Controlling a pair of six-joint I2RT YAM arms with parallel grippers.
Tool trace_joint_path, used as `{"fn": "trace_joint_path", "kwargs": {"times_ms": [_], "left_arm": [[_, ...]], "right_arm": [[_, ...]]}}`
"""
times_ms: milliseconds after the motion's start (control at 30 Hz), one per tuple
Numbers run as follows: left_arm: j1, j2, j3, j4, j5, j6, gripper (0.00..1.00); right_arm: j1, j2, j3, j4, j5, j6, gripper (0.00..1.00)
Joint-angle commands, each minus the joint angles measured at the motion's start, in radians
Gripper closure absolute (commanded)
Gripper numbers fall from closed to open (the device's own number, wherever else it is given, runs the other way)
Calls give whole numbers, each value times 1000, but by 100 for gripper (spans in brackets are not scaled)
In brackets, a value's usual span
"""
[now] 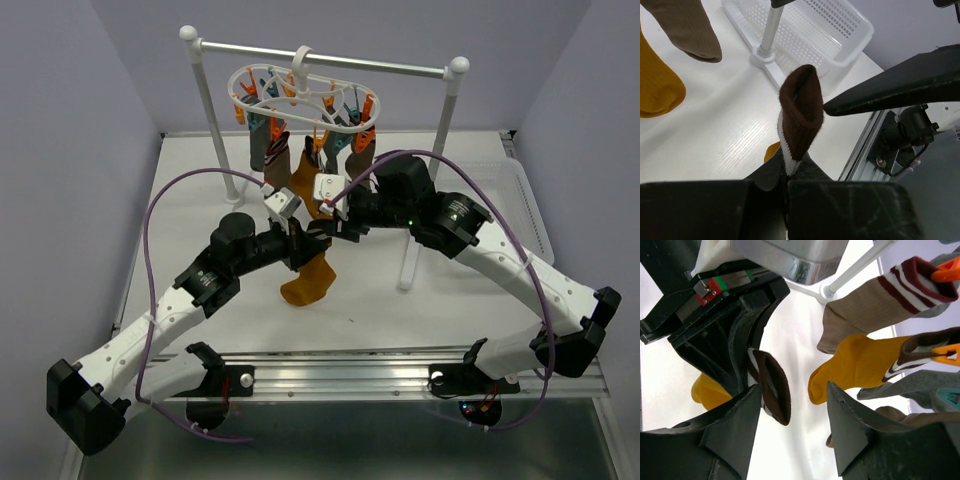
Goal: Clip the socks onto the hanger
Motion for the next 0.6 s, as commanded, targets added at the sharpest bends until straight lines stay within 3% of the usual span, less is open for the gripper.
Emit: {"fn": "trace_joint_path", "kwargs": {"times_ms": [0, 67, 100, 200, 433, 567], "left_arm": [[-2, -23, -14, 57, 45, 22, 100], [-2, -39, -14, 60, 43, 23, 100], [-3, -46, -16, 60, 46, 31, 100], [-3, -72, -23, 65, 45, 28, 100], [-8, -132, -45, 100, 99, 25, 100], [-13, -143, -51, 108, 117, 23, 100]], "right_arm": [[-7, 19, 58, 31, -27, -1, 43], [-7, 27, 63, 22, -34, 1, 48], [-7, 33, 64, 18, -35, 4, 56], [-7, 40, 72, 8, -32, 5, 63], [-7, 68, 87, 26, 22, 52, 62], [-7, 97, 95, 165, 173, 161, 59]]}}
